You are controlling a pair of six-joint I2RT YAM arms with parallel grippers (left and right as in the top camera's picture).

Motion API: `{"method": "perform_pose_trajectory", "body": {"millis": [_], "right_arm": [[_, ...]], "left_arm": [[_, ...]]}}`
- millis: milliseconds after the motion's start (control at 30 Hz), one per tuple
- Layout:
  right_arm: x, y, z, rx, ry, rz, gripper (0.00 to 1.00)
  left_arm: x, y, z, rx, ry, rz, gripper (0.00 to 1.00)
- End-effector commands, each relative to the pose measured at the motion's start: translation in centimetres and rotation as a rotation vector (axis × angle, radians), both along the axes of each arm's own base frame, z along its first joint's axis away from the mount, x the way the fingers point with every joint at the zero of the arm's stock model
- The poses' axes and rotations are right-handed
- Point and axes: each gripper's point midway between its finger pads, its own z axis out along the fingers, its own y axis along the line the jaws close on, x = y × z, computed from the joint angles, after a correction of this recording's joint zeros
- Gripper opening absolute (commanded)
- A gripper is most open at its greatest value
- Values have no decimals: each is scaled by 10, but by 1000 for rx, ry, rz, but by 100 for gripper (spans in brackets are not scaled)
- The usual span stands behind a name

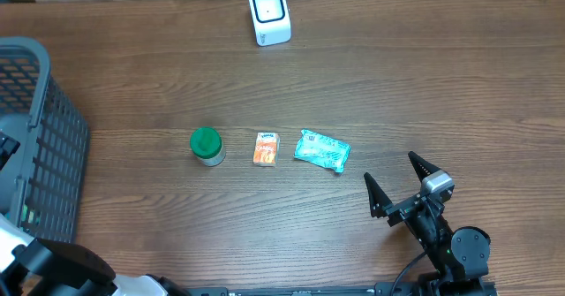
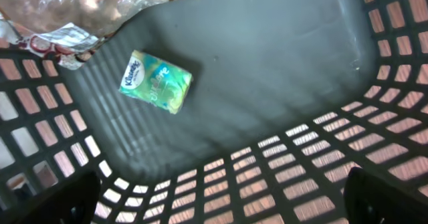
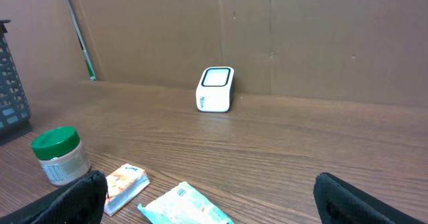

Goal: Scan the item barcode
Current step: 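Move the left gripper back into the basket toward the small Kleenex pack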

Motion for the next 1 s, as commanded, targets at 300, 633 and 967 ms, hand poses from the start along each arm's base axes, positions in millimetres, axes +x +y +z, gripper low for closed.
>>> {"method": "perform_pose_trajectory", "body": {"millis": [300, 633, 967], "right_arm": [[-1, 2, -1, 7, -3, 8, 100], [-1, 2, -1, 7, -3, 8, 100], [-1, 2, -1, 7, -2, 8, 100]], "left_arm": [[5, 10, -38, -10, -4, -9, 100], [-8, 24, -86, -84, 110, 32, 90], [-43, 47, -127, -86, 320, 94, 72]]}}
